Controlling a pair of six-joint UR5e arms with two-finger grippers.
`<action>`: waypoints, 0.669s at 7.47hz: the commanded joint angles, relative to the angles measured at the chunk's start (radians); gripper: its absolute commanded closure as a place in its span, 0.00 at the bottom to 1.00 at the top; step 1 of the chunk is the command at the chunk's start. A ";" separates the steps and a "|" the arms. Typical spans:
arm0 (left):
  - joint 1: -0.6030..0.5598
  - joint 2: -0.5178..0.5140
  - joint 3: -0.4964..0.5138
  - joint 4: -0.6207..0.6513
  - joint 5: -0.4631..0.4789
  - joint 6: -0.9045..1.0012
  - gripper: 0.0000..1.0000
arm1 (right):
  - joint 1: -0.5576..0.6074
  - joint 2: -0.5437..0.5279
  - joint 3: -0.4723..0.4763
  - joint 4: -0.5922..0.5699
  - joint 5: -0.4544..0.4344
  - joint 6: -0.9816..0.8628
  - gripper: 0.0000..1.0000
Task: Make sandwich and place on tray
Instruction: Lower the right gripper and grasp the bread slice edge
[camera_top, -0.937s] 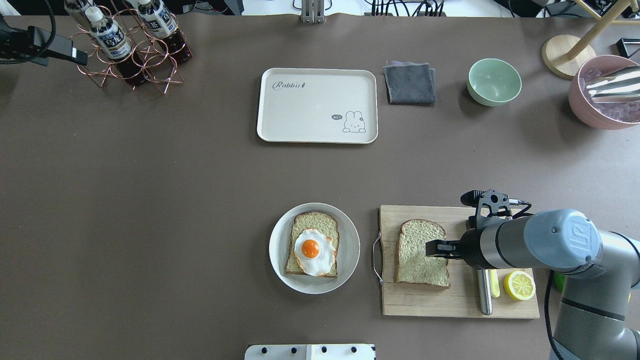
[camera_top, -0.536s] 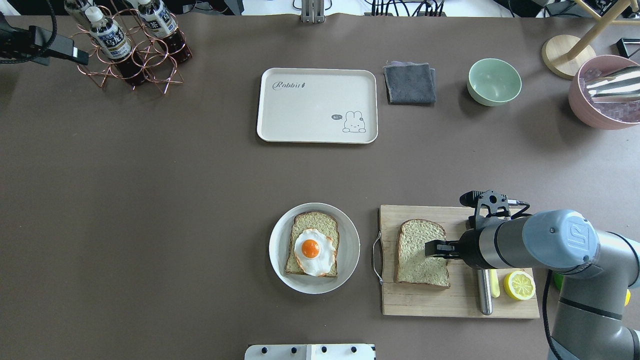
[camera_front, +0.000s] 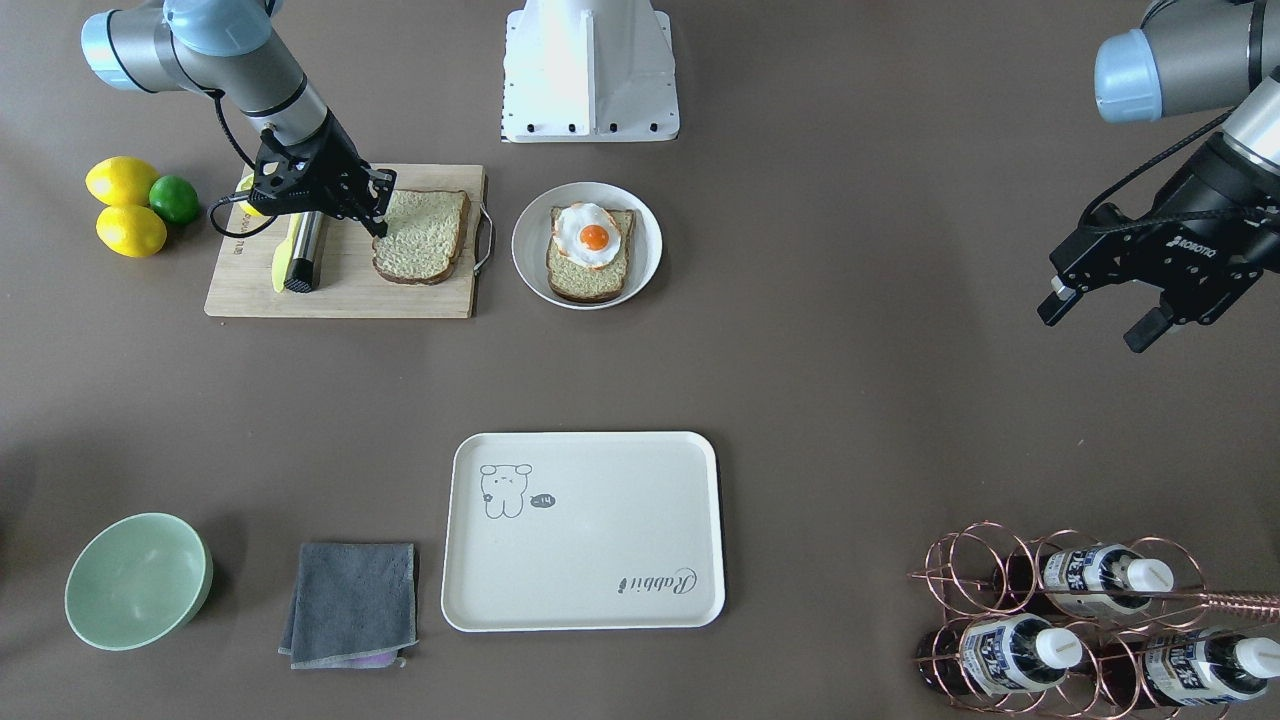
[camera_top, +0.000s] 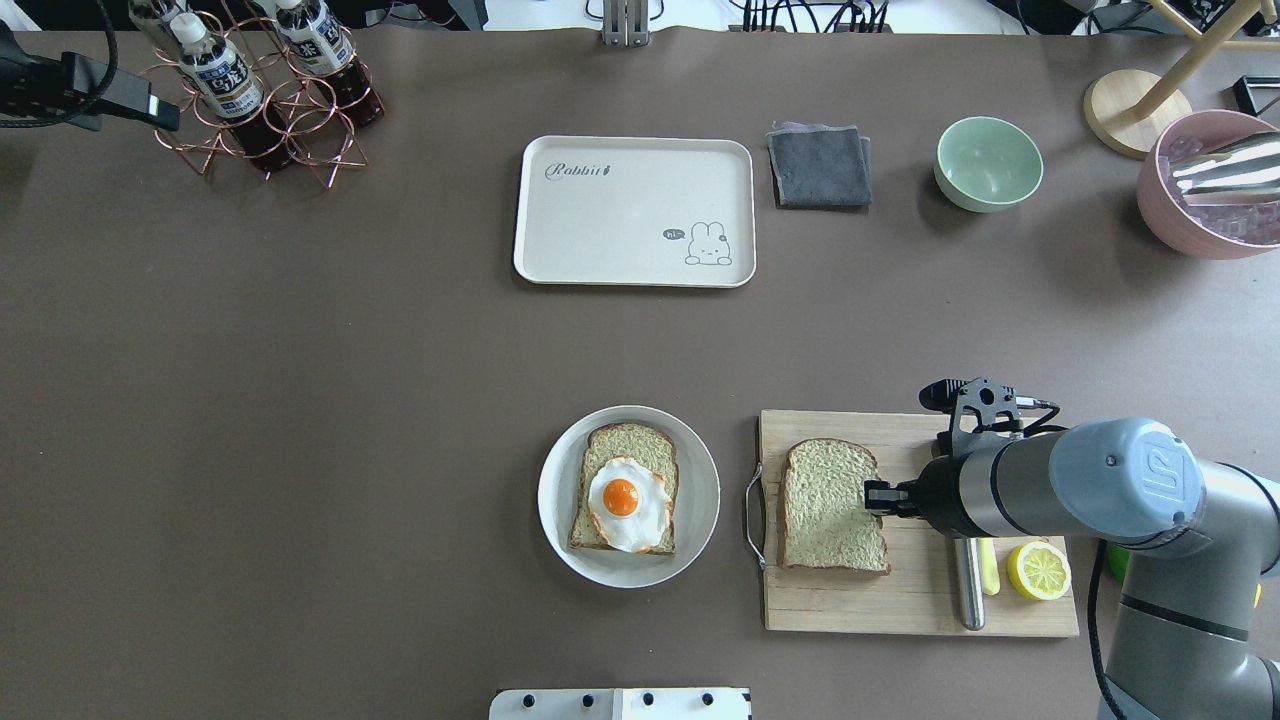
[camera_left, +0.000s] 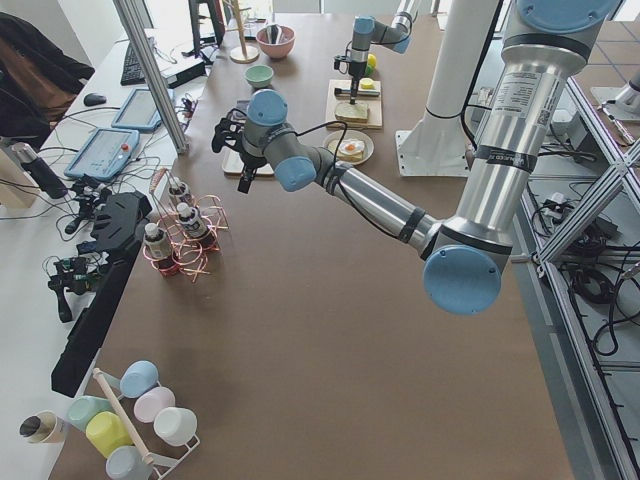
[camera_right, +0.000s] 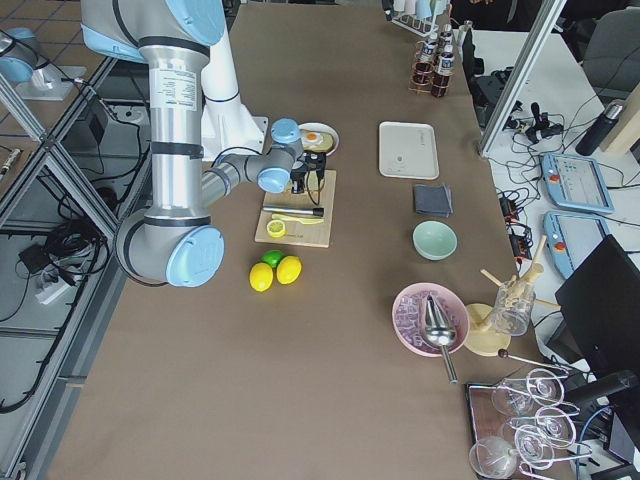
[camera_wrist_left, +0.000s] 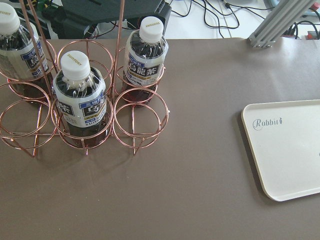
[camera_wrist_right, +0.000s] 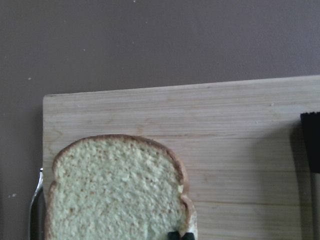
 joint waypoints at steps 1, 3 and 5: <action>0.003 -0.010 0.011 0.000 0.000 0.003 0.02 | 0.003 0.006 0.022 0.000 0.006 0.000 1.00; 0.003 -0.024 0.025 0.000 0.000 0.003 0.02 | 0.063 0.021 0.072 0.011 0.082 0.000 1.00; 0.003 -0.032 0.031 0.000 -0.002 0.004 0.03 | 0.149 0.024 0.056 0.118 0.185 0.006 1.00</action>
